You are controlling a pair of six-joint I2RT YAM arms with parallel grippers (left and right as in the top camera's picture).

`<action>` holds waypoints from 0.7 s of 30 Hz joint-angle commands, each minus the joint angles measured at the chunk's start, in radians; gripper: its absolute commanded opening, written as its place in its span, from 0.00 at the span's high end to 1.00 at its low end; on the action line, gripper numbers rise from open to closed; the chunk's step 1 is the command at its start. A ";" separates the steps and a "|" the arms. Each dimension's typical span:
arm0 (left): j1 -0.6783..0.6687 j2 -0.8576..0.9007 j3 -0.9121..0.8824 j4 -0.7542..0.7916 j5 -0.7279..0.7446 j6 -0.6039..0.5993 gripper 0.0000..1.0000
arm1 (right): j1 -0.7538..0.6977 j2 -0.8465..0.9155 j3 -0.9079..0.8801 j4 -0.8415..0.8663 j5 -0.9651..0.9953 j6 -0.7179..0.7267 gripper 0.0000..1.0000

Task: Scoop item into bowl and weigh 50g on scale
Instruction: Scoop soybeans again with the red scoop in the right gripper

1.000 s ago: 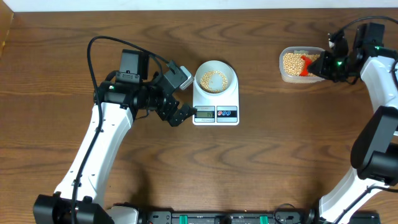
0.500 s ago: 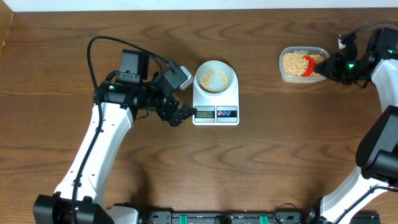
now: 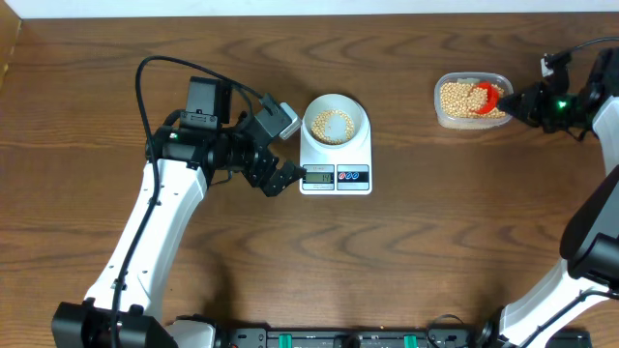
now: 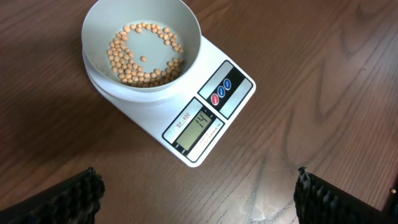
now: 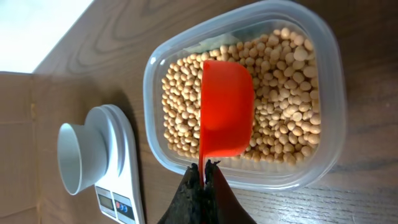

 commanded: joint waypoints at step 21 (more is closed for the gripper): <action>-0.002 0.000 -0.009 -0.002 -0.005 0.014 0.00 | -0.027 0.012 -0.006 0.041 -0.288 -0.017 0.99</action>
